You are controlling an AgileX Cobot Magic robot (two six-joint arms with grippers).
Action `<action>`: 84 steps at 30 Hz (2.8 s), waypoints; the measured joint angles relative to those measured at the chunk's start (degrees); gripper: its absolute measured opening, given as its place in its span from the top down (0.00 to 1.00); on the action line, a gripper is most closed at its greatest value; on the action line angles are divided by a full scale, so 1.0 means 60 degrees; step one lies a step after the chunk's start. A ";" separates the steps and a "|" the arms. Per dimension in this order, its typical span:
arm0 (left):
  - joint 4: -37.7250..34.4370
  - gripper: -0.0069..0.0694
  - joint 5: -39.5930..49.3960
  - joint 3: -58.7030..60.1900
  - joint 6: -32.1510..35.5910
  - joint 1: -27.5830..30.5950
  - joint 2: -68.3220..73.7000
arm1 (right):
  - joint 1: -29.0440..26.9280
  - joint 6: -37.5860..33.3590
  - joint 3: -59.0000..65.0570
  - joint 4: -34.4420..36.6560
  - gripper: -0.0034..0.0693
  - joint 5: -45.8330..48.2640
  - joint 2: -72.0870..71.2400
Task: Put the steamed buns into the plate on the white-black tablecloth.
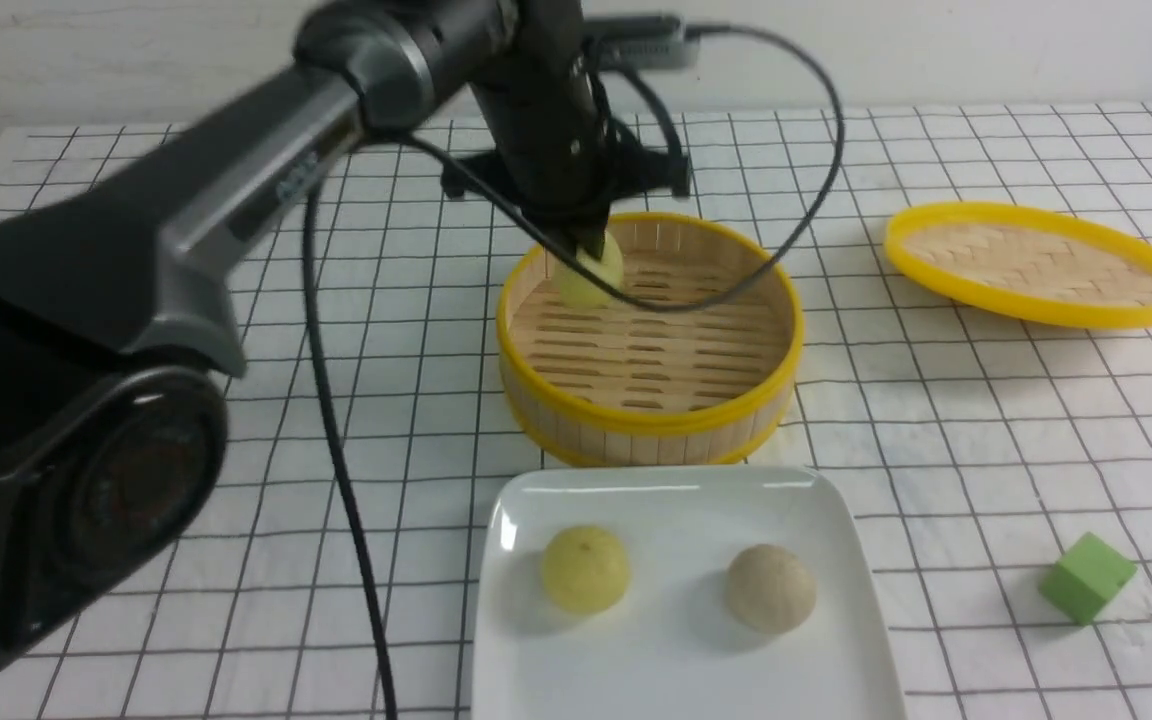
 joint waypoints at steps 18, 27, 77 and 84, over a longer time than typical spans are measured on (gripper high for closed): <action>-0.1003 0.88 -0.0462 0.8810 0.0869 -0.0157 -0.6279 | 0.0000 0.0399 -0.0028 0.0093 0.77 0.0112 -0.0003; -0.1378 0.88 -0.3217 1.1932 0.0173 -0.1681 -0.6083 | 0.0000 0.0389 -0.0037 0.0144 0.97 -0.0038 -0.0014; -0.0187 0.91 -0.3444 1.1190 -0.0081 -0.2513 -0.6542 | 0.0000 -0.4676 0.1127 0.4354 0.96 -0.2540 -0.3259; -0.0167 0.91 -0.3382 1.1190 0.0043 -0.2513 -0.6542 | 0.0000 -0.5123 0.1386 0.4787 0.95 -0.2736 -0.3243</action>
